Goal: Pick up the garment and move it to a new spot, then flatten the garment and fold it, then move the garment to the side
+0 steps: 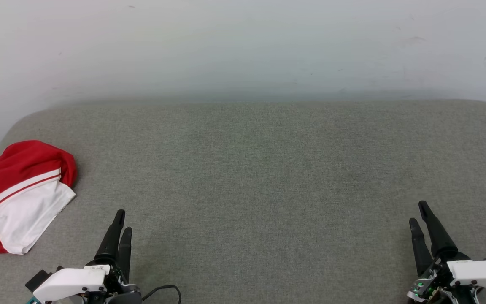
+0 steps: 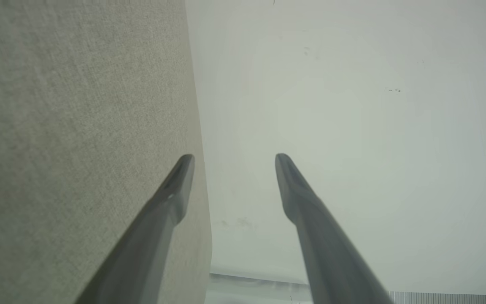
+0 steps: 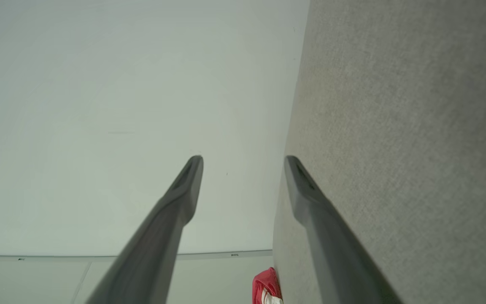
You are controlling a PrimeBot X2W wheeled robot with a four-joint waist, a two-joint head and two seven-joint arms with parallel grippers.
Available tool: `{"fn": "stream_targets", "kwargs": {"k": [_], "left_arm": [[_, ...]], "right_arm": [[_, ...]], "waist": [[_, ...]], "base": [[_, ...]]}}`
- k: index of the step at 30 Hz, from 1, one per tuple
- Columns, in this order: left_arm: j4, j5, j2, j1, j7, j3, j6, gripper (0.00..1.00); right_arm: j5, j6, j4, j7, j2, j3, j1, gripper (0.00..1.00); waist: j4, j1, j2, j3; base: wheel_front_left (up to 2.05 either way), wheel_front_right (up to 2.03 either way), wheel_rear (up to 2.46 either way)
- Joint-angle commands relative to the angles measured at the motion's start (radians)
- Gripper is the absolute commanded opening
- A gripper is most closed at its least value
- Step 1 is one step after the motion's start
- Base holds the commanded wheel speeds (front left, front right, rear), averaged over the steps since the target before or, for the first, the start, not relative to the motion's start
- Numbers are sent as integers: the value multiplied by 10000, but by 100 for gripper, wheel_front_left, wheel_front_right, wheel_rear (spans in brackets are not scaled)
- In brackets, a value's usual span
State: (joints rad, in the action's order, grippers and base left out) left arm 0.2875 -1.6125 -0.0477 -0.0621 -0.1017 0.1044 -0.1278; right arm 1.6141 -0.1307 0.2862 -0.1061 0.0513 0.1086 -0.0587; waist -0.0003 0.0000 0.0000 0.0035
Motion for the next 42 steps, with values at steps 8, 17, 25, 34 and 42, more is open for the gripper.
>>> {"fn": "stream_targets", "kwargs": {"k": [8,17,25,34,42], "left_arm": [[-280,509,-20,47,492,58,-10,100],[-392,1417,-22,190,895,520,-13,100],[-675,2536,-23,260,1181,923,109,100],[-1903,4260,-25,436,1517,736,400,100],[-3029,6509,-25,642,1795,-172,997,100]], "right_arm": [[-707,-2,-206,505,27,-274,-127,100],[-2096,-1,-94,913,3,-3,-165,100],[-3785,-1,-377,1204,1,145,-266,100],[-6815,-1,-1335,1546,10,257,-351,100],[-9130,-1,-2137,1822,89,16,-302,100]], "waist": [[-19,0,0,7],[-43,0,0,-7],[-69,0,0,-12],[-98,0,0,15],[-148,0,0,63]], "base": [[0,0,0],[0,0,0],[0,0,0],[0,0,0],[0,0,0]]}}
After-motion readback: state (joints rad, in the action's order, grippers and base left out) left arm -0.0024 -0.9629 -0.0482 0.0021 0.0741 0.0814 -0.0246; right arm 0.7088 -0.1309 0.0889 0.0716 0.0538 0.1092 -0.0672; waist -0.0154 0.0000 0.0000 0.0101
